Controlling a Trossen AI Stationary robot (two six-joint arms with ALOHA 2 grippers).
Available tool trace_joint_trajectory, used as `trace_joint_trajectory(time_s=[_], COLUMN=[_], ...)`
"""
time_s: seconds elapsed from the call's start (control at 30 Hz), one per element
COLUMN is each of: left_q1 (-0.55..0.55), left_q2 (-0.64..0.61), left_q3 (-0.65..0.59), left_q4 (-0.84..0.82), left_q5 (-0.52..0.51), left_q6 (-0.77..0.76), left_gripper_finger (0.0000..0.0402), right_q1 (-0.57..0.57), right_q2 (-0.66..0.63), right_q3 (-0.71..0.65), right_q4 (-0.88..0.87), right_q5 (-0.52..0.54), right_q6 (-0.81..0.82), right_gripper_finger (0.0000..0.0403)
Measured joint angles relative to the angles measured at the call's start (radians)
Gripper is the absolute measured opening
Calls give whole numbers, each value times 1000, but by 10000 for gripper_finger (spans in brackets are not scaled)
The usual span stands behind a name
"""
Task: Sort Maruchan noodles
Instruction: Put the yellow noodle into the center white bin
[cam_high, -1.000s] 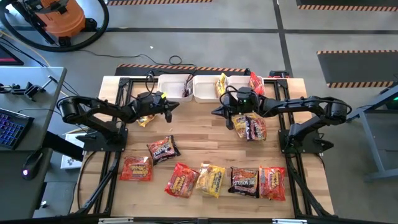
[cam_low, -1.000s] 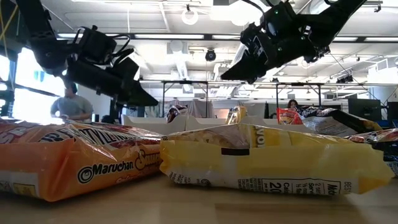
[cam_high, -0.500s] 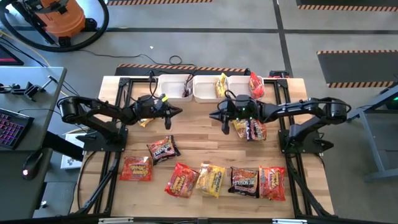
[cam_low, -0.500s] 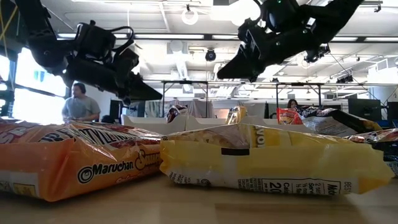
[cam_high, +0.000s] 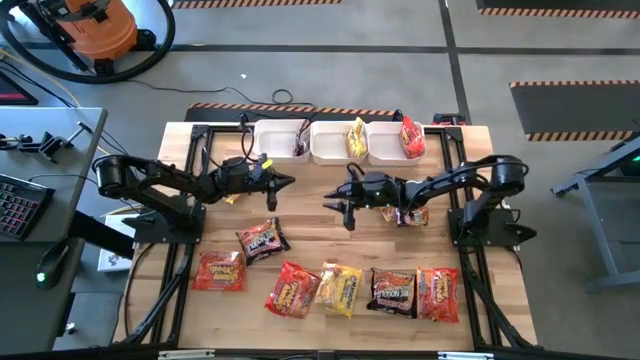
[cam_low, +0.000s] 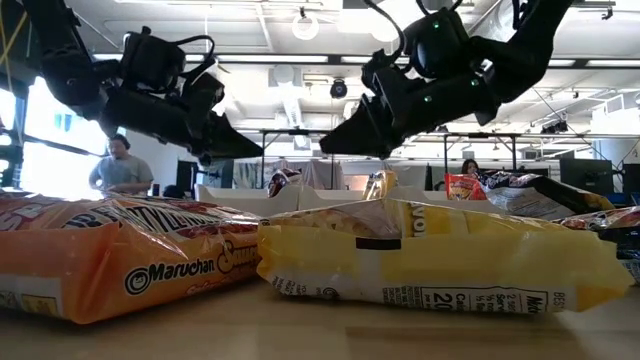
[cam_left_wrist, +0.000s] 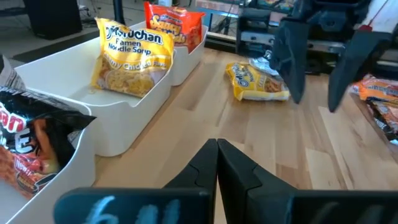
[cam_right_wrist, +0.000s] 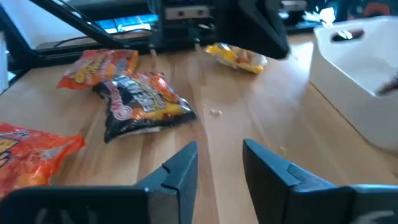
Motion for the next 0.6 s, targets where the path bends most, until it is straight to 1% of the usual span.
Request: trace_joint_trajectory(time_s=[0.13, 0.23, 0.37, 0.6], left_q1=[-15, -29, -50, -83], left_q2=[0, 0, 0, 0], left_q3=[0, 0, 0, 0], left_q4=[11, 12, 12, 11], left_q5=[0, -1, -3, 9], left_q6=[0, 0, 5, 0], left_gripper_finger=[0, 0, 0, 1], right_q1=[9, 16, 31, 54], right_q2=[5, 5, 7, 14], right_q3=[0, 0, 0, 0], right_q4=[69, 115, 132, 150], right_q5=[1, -4, -8, -26], right_q6=[-51, -94, -130, -134], right_gripper_finger=[84, 52, 8, 10])
